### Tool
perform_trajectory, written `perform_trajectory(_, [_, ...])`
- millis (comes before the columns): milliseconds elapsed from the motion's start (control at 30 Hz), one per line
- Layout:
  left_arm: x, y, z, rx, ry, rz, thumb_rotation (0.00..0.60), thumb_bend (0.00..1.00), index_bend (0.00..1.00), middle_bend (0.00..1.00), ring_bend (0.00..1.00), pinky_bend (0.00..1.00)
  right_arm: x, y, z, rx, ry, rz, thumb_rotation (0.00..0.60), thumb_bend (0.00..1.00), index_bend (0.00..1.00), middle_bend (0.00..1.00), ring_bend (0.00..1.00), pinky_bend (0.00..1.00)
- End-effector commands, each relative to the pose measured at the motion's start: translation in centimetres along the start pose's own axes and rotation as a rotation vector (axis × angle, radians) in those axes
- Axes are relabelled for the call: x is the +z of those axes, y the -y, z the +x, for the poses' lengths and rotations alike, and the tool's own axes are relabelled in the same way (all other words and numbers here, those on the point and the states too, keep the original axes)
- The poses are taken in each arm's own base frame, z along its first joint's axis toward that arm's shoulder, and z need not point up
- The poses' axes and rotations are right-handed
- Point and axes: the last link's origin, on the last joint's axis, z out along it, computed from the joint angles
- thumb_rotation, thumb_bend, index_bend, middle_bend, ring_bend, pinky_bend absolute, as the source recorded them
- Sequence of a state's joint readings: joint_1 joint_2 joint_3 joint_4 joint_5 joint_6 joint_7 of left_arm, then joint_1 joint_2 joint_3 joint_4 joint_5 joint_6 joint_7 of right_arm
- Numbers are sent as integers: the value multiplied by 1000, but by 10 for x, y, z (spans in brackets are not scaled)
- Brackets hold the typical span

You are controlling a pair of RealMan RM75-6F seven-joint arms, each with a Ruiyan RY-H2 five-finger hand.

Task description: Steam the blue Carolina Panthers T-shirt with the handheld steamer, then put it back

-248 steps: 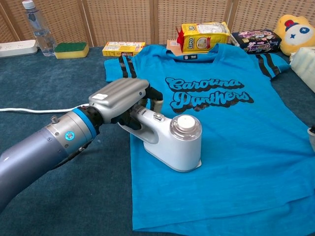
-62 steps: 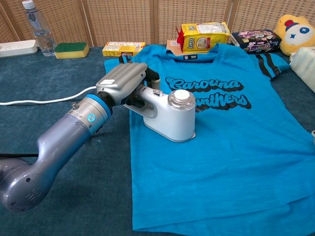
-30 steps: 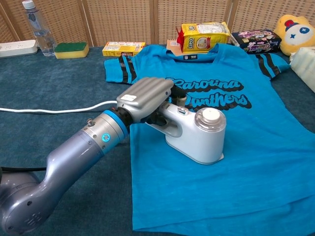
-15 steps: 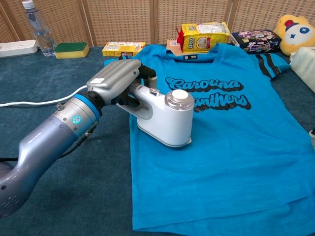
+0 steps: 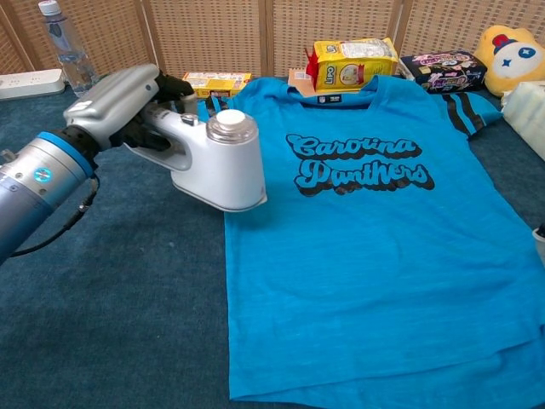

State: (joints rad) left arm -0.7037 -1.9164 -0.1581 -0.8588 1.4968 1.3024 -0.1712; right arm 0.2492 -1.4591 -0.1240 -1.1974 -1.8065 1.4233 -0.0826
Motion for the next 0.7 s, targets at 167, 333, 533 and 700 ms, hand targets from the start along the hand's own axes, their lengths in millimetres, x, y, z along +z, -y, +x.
perform_trajectory(167, [-5,39,17,39,-7,90,600,522,558,699,633,654,3,3,-2,-2,8,4,600,488,709,635,688,804])
perform_trajectory(333, [-5,60,20,65,1,141,600,520,558,698,633,653,4,4,-3,-7,15,-2,600,488,710,636,687,805])
perform_trajectory(533, [-4,83,20,95,12,203,600,519,558,698,633,654,4,2,-4,-12,22,-17,600,487,710,635,687,805])
perform_trajectory(700, [0,95,18,108,18,253,600,518,558,699,633,654,5,1,-5,-16,32,-26,600,488,710,635,687,805])
